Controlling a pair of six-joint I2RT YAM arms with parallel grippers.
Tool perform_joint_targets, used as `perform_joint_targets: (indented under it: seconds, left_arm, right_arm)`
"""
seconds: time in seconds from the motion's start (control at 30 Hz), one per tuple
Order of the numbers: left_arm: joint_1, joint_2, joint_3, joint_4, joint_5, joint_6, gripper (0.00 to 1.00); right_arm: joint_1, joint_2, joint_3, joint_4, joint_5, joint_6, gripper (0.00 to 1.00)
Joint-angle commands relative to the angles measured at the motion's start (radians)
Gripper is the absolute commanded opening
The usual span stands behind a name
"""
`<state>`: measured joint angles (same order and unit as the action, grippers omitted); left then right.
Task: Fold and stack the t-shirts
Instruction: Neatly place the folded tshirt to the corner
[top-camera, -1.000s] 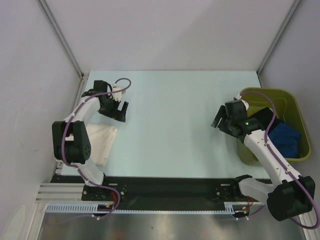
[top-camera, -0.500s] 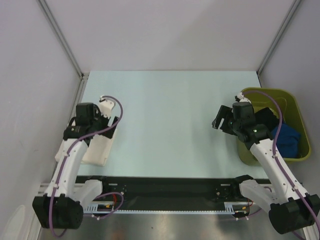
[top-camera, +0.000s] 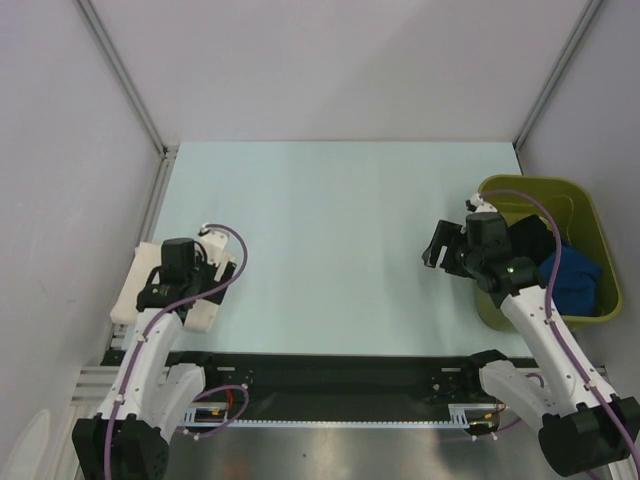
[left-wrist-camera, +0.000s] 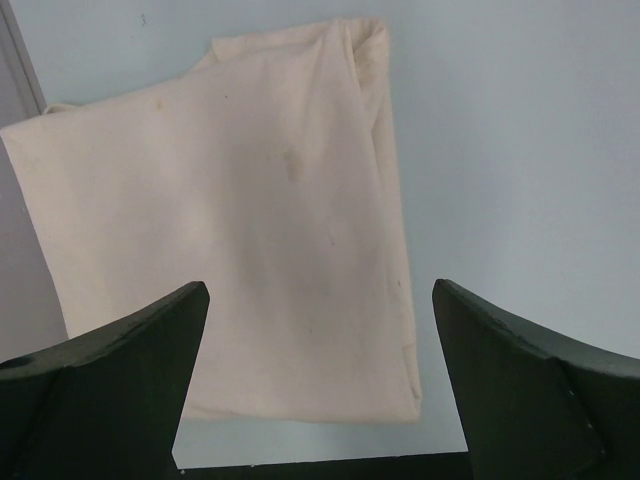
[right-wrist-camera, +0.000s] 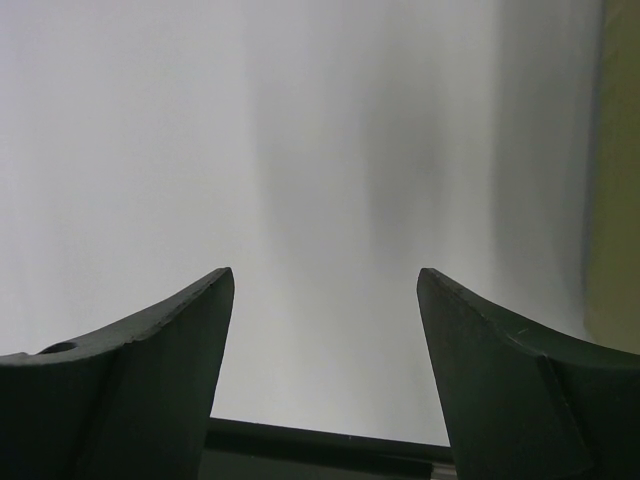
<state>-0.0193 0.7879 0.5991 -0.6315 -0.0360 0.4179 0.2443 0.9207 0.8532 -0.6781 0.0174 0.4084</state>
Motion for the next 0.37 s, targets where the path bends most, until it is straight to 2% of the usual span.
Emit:
perform_joint_targets:
  seconds: [0.0,0.23,0.33]
  left_arm:
    - [-0.004,0.017,0.016,0.052,-0.030,-0.036,1.00]
    - [-0.004,0.025,0.028,0.068,0.005,-0.036,1.00]
    - [-0.004,0.025,0.036,0.091,-0.025,-0.063,1.00]
  right_arm:
    - [-0.004,-0.037,-0.009,0.022,-0.008,-0.014,0.80]
    - [-0.004,-0.057,-0.017,-0.003,0.012,-0.023,0.80]
    - [-0.003,-0.068,-0.020,-0.006,0.016,-0.025,0.80]
